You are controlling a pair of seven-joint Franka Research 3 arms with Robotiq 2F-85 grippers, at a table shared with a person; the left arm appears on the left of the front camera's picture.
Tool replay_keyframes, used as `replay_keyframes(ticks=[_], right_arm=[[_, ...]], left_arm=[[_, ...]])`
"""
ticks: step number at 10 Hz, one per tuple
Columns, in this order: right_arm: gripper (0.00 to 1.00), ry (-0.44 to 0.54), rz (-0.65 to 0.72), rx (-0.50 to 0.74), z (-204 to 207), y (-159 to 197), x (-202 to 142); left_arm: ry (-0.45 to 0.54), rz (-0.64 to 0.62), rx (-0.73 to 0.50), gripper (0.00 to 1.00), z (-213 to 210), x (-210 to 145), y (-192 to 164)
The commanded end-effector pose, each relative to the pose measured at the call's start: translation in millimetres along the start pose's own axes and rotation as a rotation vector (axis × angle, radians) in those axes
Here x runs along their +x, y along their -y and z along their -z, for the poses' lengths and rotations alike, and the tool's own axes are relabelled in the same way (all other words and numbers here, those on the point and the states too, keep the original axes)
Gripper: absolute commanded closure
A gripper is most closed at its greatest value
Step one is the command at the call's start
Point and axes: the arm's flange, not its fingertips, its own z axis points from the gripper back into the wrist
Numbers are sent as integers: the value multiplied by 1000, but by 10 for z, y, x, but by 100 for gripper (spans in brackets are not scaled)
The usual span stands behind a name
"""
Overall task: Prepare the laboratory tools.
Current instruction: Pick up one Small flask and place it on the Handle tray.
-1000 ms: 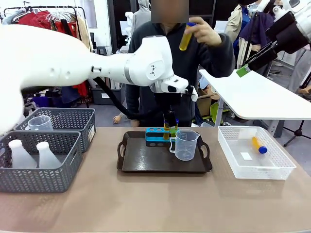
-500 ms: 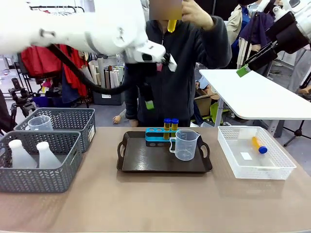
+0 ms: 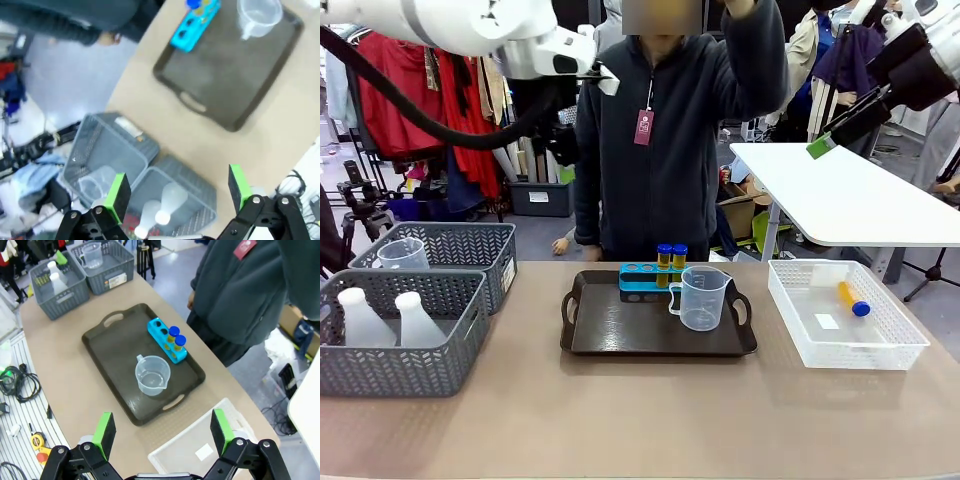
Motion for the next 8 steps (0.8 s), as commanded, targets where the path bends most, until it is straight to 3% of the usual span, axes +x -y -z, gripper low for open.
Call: replay_keyframes(ticks=[1,3,4,8], right_arm=[[0,23,-1,16,-4,14,5],[0,23,-1,16,-4,14,5],[0,23,-1,16,-4,14,5],[0,23,-1,16,-4,14,5]], left_arm=[[-64,-129,69,0,-97,-165,-130],[-57,-120,2,0,-66,-232,-262],[-47,-117,54,0,-95,-198,-238],[-47,-117,54,0,-95,-198,-238]])
